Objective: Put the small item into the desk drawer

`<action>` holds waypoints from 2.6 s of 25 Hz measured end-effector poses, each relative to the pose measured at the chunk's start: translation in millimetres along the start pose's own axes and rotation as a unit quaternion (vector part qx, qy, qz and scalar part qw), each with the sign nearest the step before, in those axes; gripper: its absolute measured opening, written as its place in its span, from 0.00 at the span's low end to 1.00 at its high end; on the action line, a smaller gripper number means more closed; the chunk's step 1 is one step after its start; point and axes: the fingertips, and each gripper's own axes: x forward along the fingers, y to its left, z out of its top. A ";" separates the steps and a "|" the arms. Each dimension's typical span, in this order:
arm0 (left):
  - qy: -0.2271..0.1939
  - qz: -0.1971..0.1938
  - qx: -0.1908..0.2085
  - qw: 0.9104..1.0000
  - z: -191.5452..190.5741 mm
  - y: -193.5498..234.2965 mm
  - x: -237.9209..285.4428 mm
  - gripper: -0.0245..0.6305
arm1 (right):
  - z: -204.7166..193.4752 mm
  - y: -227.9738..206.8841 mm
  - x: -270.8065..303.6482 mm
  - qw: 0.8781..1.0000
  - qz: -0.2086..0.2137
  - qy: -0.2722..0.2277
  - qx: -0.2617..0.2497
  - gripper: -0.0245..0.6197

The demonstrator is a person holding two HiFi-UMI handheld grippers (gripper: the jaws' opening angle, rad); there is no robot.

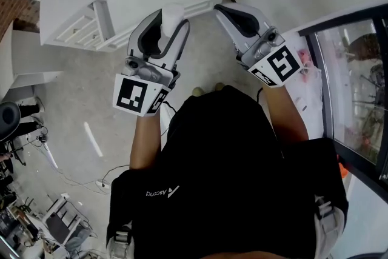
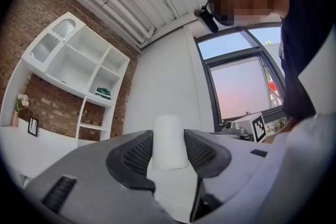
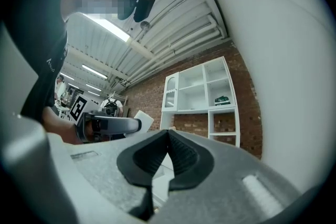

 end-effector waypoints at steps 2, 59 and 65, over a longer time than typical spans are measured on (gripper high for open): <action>0.000 -0.004 -0.003 1.000 -0.6 9.0 -2.2 0.31 | -2.8 2.1 6.3 1.000 -0.006 0.004 -0.001 0.04; 0.209 0.058 -0.017 0.976 -201.1 217.9 274.2 0.31 | -140.0 -332.1 162.1 0.997 0.056 0.038 0.028 0.04; 0.274 0.032 -0.033 0.961 -251.1 226.1 275.7 0.31 | -151.2 -335.5 165.4 0.997 0.039 0.058 0.034 0.04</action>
